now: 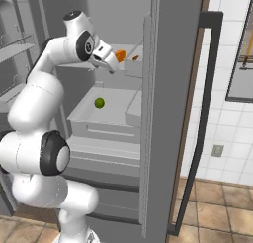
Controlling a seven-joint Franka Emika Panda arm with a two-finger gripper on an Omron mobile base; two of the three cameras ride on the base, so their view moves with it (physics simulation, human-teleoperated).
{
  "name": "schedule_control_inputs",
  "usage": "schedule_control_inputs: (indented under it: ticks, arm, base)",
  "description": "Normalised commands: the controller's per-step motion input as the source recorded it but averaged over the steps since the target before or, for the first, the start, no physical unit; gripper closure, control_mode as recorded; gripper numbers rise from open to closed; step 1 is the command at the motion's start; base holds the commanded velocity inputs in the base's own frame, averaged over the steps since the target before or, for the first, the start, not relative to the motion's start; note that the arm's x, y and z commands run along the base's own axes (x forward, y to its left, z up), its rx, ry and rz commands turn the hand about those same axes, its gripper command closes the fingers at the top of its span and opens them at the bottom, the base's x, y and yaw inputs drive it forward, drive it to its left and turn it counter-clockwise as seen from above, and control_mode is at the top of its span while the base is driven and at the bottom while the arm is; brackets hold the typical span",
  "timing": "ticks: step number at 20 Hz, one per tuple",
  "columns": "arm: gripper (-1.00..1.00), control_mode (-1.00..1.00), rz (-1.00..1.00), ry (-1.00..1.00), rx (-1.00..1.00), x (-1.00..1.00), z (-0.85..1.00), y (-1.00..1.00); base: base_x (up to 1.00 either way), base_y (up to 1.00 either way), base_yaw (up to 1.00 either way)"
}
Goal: Take the cheese, chicken drumstick, and lime from the fridge and place them on the plate on the dining counter to create an appetizer plate.
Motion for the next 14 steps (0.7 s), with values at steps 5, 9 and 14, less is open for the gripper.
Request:
schedule_control_inputs:
  ticks: [5, 9, 14]
  arm:
    - [-1.00, -1.00, -0.03, 0.00, 0.01, 0.29, 0.00, 0.00]
    - [-1.00, -1.00, -0.04, 0.00, 0.02, 0.35, 0.00, 0.00]
    - [-1.00, -1.00, -0.05, 0.00, 0.03, 0.43, 0.00, 0.00]
  base:
    - [0.00, 0.00, 0.00]
    - [0.00, 0.00, 0.00]
    - [0.00, 0.00, 0.00]
